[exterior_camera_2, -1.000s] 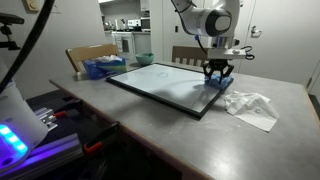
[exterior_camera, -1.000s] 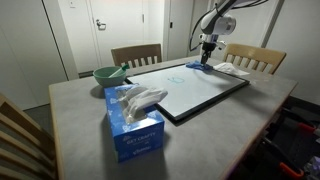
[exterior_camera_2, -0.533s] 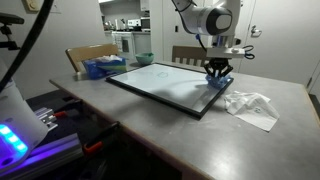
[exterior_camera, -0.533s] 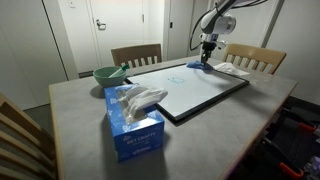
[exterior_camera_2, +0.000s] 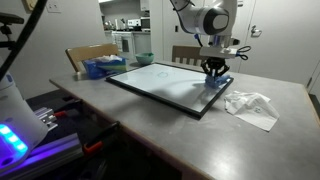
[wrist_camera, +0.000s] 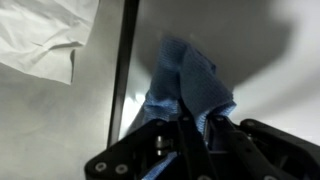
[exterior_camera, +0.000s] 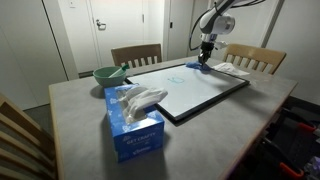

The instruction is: Use the blue towel to clean the whiteboard

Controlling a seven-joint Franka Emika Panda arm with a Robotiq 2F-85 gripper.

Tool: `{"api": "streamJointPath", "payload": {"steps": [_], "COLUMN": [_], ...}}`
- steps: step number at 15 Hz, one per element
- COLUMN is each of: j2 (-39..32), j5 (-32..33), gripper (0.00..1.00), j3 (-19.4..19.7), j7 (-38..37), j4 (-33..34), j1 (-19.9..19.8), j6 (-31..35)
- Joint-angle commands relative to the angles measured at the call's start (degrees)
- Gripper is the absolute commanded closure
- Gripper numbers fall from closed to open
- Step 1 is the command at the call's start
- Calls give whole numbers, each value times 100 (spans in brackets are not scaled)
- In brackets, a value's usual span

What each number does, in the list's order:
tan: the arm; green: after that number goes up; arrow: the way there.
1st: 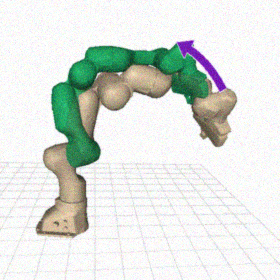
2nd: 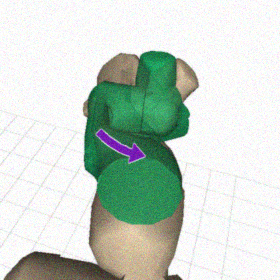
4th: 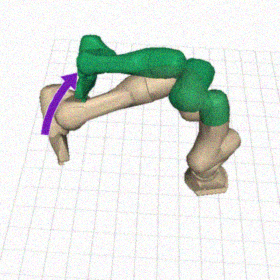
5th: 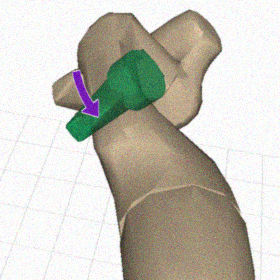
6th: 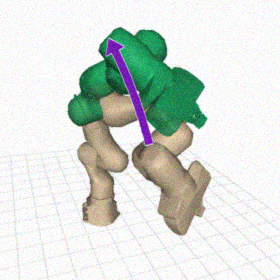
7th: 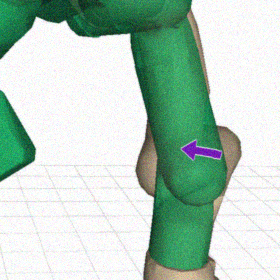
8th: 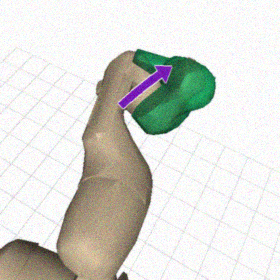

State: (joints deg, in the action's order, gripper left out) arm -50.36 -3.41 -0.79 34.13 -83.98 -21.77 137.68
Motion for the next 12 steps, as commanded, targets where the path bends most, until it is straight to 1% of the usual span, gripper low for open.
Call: {"api": "streamJointPath", "payload": {"steps": [1, 7, 12], "j2": [291, 554, 547], "j5": [-102, 50, 176], "gripper": [97, 97, 97], "j3": [-207, -341, -508], "j7": [-250, -459, -302], "j4": [-738, -1151, -1178], "j1": [138, 512, 822], "j6": [167, 163, 9]}}
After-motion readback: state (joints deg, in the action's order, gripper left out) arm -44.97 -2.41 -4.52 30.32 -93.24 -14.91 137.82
